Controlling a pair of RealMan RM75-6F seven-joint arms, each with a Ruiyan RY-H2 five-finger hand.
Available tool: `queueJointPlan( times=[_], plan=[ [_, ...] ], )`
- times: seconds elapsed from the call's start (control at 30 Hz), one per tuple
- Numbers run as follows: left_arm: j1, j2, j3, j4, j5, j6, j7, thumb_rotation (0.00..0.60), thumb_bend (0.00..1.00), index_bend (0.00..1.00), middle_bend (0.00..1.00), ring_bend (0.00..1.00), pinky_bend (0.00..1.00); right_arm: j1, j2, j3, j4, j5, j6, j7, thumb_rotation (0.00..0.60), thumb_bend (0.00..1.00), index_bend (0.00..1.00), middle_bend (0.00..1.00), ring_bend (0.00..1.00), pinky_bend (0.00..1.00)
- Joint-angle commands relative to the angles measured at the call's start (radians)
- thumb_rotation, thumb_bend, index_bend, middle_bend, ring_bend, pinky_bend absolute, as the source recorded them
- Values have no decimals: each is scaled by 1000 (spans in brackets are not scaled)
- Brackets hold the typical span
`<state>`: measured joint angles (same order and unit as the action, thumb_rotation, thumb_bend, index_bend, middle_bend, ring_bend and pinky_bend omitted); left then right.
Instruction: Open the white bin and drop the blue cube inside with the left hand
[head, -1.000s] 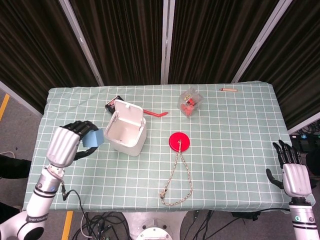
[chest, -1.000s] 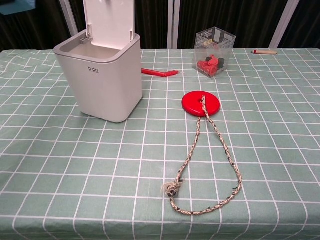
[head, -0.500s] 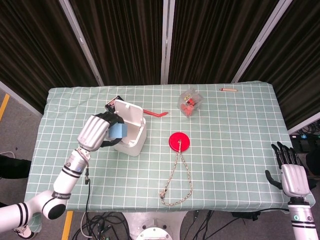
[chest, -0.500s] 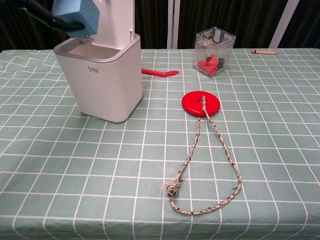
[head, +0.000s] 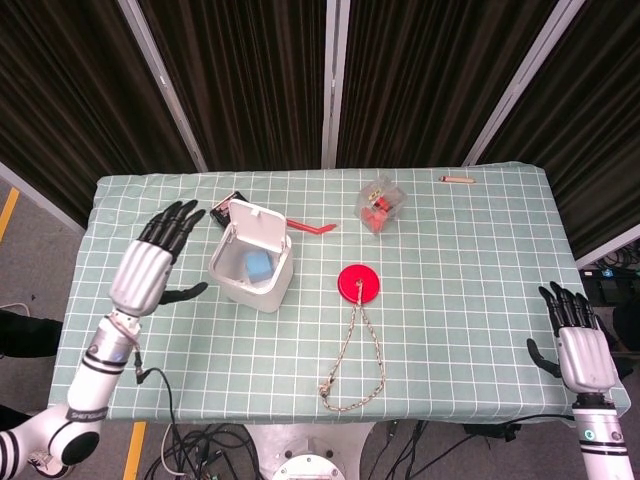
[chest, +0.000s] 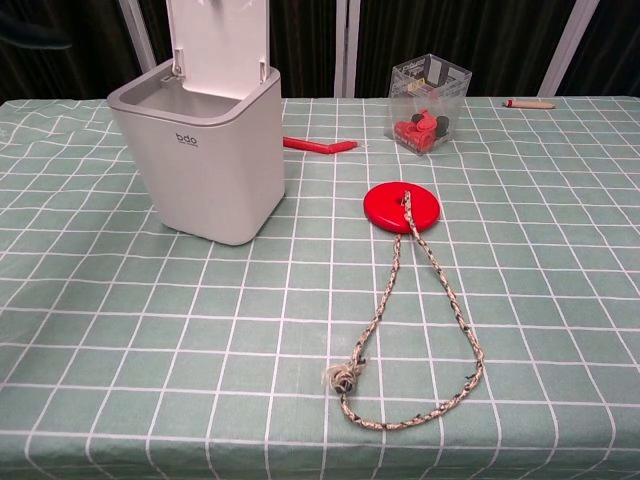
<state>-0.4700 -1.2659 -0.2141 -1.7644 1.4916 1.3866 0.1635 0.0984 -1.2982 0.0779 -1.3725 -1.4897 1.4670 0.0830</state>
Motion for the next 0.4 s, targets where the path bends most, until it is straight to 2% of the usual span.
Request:
queueJointPlan(
  times=[0.03,0.1,0.23,0.4],
  plan=[
    [138,40,116,7,28,111,33,600,18,54,47,0,151,-1,4,-2,-1,0,-1,-1,600,269,0,0,0,0],
    [202,36,182,57,40,146,16,600,20,54,47,0,147,-3,5,-4,-1,-5,5,-1,600,269,0,0,0,0],
    [285,0,260,183,45,172,-49,600,24,54,47,0,141,-8,5,-11,-11,-25,24,-5,600,267,0,0,0,0],
    [325,-68,262,352,51,205,-65,600,31,54,47,0,141,-13,-6,-22,-31,-37,32,-46,600,263,0,0,0,0]
  ],
)
